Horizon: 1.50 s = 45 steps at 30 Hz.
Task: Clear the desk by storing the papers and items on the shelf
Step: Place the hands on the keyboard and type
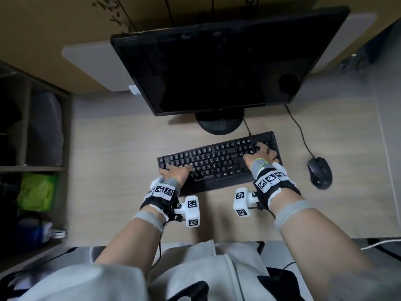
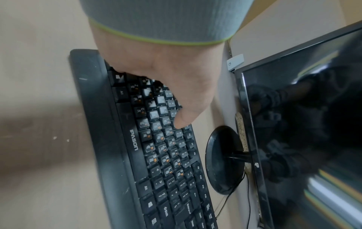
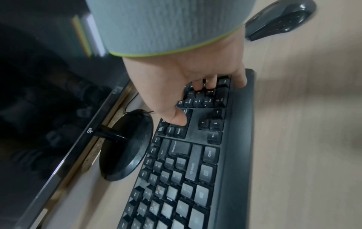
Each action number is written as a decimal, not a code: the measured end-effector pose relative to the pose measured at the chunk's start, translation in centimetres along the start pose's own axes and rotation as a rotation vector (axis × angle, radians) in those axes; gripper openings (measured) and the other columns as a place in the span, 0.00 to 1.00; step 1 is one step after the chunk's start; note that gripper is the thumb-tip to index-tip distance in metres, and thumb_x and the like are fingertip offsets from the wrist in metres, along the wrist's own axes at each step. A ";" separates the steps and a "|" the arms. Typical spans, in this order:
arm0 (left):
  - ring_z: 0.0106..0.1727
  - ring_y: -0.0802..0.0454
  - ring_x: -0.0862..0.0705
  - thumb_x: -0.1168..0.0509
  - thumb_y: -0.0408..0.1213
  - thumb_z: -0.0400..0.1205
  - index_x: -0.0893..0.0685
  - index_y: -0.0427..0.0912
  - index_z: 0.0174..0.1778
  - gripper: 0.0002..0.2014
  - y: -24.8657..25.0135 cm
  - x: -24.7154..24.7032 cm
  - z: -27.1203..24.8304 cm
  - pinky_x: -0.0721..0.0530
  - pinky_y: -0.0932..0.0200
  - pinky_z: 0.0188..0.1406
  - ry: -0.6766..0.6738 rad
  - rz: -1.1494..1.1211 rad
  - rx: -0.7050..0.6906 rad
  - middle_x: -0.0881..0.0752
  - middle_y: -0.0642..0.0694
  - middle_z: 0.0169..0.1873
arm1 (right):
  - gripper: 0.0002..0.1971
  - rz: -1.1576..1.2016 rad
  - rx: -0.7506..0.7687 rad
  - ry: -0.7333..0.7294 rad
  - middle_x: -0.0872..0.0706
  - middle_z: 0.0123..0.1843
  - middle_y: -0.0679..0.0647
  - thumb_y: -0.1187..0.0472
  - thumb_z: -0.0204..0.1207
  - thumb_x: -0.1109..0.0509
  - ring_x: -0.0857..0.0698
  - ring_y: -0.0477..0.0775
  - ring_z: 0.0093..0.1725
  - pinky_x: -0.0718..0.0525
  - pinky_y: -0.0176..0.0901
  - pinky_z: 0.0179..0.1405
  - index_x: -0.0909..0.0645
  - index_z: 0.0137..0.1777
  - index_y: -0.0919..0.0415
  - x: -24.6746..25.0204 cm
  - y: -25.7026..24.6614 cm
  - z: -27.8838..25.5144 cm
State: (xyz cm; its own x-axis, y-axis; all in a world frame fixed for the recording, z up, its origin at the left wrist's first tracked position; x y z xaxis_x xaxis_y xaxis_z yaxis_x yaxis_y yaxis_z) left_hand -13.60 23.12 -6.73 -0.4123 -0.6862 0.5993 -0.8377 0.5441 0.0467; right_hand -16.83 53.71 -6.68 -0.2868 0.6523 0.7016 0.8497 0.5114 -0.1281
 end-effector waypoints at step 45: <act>0.78 0.38 0.31 0.32 0.52 0.72 0.30 0.40 0.79 0.39 -5.1 3.1 -2.2 0.33 0.42 0.78 -0.040 -0.328 -0.233 0.35 0.42 0.80 | 0.41 0.169 -0.048 -0.018 0.43 0.86 0.56 0.54 0.72 0.28 0.42 0.63 0.84 0.41 0.58 0.82 0.41 0.84 0.50 -4.6 6.1 -8.1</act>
State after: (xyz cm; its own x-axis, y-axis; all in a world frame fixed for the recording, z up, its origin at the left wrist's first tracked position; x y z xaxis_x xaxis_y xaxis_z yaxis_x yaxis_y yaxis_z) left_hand -9.80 19.31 -3.34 -0.1541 -0.8571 0.4915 -0.8256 0.3850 0.4125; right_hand -6.70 49.28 -5.00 -0.1458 0.7368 0.6602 0.9065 0.3668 -0.2091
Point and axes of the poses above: each hand's wrist, its own z-axis towards the middle knuckle, its own x-axis out of the back of the hand, y = z × x, the point moved 6 cm from there along z, towards the middle knuckle
